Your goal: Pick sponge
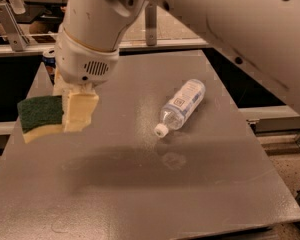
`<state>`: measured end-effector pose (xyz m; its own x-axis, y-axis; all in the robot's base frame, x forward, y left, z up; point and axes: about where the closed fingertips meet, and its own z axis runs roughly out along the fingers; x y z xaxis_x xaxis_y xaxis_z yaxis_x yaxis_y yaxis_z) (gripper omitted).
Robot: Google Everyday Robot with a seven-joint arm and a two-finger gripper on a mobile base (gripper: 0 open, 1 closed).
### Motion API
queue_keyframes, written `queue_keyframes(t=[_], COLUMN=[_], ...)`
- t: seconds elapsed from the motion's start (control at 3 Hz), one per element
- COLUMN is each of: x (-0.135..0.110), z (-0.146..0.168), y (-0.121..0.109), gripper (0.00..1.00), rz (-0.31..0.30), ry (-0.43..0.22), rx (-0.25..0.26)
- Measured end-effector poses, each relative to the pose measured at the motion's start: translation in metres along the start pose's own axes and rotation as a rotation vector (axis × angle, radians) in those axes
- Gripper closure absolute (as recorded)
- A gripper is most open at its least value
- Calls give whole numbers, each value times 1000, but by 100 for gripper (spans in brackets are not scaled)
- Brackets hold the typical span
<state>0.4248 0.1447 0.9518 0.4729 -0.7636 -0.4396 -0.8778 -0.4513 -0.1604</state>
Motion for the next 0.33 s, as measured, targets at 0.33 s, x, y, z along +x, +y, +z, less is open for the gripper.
queue_keyframes(t=[0.33], x=[0], z=[0], y=[0], gripper=[100], rz=[-2], ry=[0], rx=[1])
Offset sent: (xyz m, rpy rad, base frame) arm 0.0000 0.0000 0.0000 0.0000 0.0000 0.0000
